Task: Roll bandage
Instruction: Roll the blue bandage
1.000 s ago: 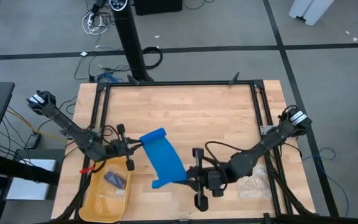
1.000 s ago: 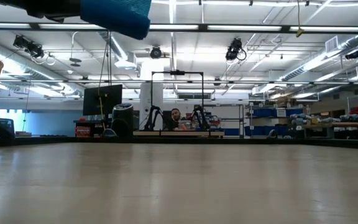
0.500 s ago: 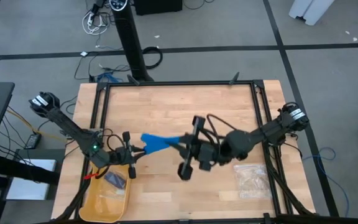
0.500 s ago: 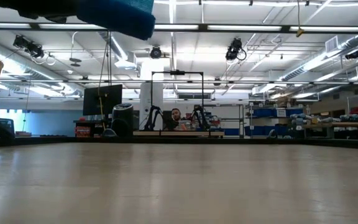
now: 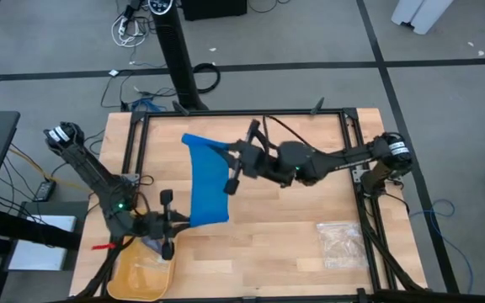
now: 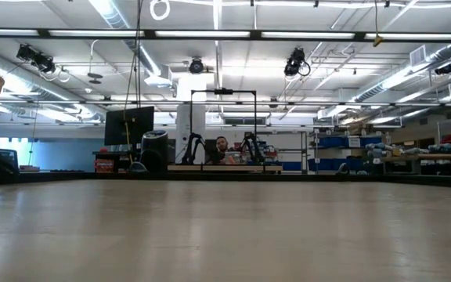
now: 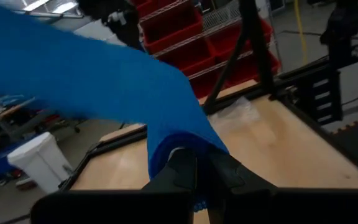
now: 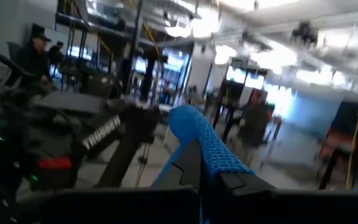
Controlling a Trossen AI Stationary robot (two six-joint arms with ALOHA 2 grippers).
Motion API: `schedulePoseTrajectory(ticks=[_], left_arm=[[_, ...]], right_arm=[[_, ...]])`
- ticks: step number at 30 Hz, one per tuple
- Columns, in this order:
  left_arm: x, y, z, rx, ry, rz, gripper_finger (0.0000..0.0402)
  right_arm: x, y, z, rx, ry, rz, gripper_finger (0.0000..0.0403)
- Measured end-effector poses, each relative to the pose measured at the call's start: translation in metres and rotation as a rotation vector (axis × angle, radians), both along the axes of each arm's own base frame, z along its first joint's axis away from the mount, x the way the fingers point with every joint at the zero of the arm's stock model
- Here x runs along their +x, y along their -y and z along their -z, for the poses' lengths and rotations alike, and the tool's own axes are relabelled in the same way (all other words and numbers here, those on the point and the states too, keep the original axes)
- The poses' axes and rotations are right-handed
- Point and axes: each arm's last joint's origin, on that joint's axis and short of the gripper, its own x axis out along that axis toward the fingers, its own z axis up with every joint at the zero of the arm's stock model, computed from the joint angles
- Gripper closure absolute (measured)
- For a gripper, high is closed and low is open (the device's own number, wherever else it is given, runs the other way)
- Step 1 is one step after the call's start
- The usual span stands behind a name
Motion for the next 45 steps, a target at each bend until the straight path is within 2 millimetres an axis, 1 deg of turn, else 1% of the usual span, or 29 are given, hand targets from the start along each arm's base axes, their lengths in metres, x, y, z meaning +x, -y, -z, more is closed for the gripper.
schedulePoseTrajectory(ticks=[5, 8, 11, 15, 18, 21, 25, 27, 30, 35, 40, 45], left_arm=[[0.002, 0.010, -0.007, -0.005, 0.005, 0.019, 0.0385], [0.003, 0.011, -0.010, -0.011, 0.013, 0.018, 0.0385], [0.003, 0.011, -0.011, -0.018, 0.019, 0.018, 0.0385], [0.003, 0.011, -0.012, -0.022, 0.022, 0.018, 0.0385], [0.004, 0.011, -0.012, -0.024, 0.023, 0.018, 0.0384], [0.004, 0.011, -0.012, -0.026, 0.025, 0.016, 0.0383], [0.004, 0.011, -0.012, -0.027, 0.025, 0.016, 0.0385], [0.004, 0.011, -0.012, -0.028, 0.026, 0.016, 0.0385], [0.004, 0.011, -0.012, -0.028, 0.026, 0.015, 0.0385], [0.004, 0.010, -0.012, -0.031, 0.026, 0.009, 0.0385], [0.004, 0.010, -0.012, -0.031, 0.026, 0.009, 0.0385], [0.003, 0.010, -0.010, -0.013, 0.010, 0.005, 0.0385]], right_arm=[[0.007, 0.021, 0.019, 0.130, -0.127, 0.026, 0.0391], [0.010, 0.027, 0.028, 0.181, -0.181, 0.037, 0.0376], [0.011, 0.028, 0.036, 0.181, -0.244, 0.019, 0.0351], [0.010, 0.027, 0.037, 0.178, -0.268, 0.015, 0.0311], [0.009, 0.026, 0.037, 0.165, -0.276, 0.014, 0.0288], [0.007, 0.027, 0.034, 0.159, -0.276, 0.016, 0.0281], [0.007, 0.031, 0.037, 0.173, -0.305, 0.029, 0.0283], [0.006, 0.035, 0.040, 0.214, -0.319, 0.040, 0.0283], [0.005, 0.041, 0.049, 0.260, -0.391, 0.065, 0.0276], [0.003, 0.046, 0.057, 0.377, -0.434, 0.067, 0.0247], [0.003, 0.040, 0.056, 0.388, -0.419, 0.046, 0.0217], [0.000, 0.033, 0.050, 0.392, -0.394, 0.023, 0.0201]])
